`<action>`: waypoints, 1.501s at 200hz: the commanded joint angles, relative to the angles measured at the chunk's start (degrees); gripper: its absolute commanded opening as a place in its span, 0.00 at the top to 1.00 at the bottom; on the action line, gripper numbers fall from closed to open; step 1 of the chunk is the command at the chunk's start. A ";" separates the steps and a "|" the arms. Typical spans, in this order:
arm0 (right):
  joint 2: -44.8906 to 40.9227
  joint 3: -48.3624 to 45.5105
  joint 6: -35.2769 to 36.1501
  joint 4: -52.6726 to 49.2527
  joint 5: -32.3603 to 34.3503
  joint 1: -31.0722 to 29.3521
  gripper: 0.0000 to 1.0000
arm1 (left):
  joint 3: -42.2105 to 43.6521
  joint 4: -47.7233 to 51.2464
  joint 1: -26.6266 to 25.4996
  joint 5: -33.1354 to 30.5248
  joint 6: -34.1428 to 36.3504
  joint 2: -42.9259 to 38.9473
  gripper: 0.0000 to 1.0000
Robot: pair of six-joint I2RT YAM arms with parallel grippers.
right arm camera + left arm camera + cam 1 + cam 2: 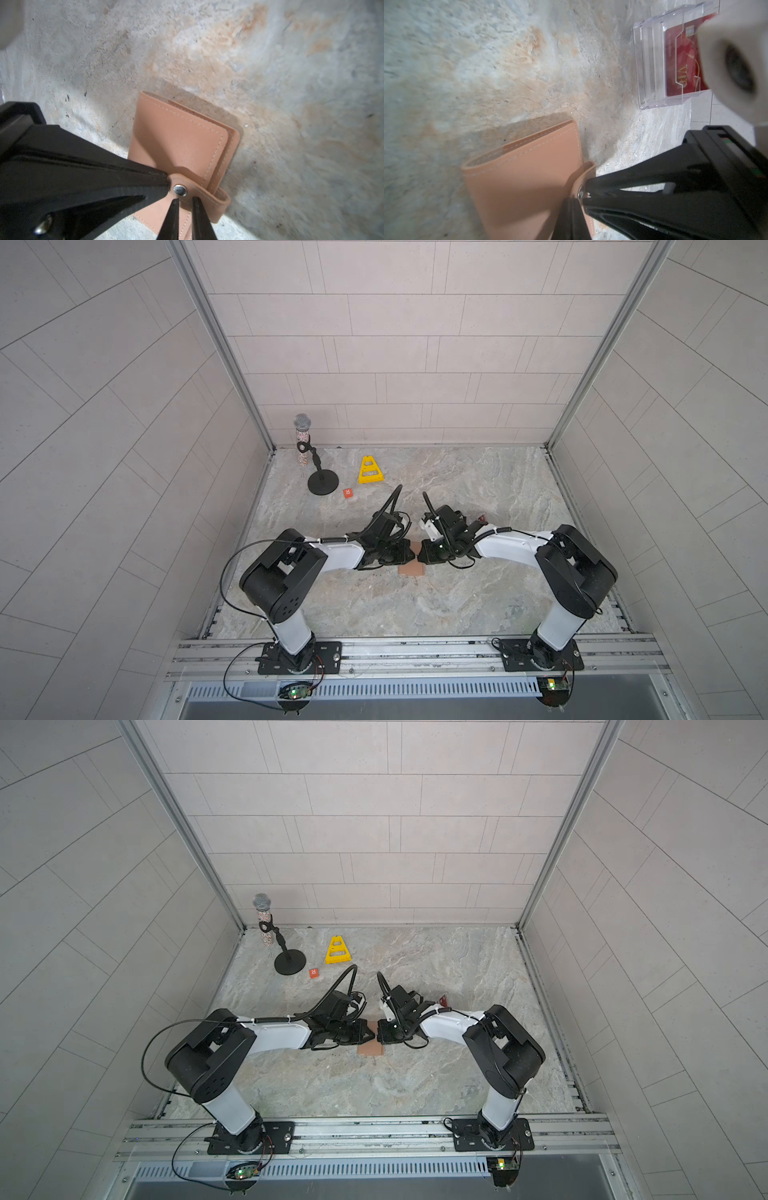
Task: Put the credit cards into the card holder
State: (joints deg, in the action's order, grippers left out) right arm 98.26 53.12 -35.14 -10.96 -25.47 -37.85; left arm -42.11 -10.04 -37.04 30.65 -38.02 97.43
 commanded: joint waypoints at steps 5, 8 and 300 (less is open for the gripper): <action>-0.40 0.23 0.24 -0.77 0.24 -0.09 0.83 | -0.20 1.33 -0.23 -0.74 0.45 0.27 1.00; -0.72 0.23 0.24 -0.85 0.44 -0.04 0.82 | -0.18 1.59 -0.23 -0.91 0.49 0.14 1.00; 1.33 -0.30 0.73 0.06 -2.83 2.56 0.68 | -1.14 5.21 -0.14 -1.23 2.50 -4.07 1.00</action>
State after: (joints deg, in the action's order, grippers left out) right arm 98.30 51.75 -34.65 -11.03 -27.97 -34.76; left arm -43.03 -5.45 -37.06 30.24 -36.42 94.89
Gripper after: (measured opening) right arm 0.320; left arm 0.053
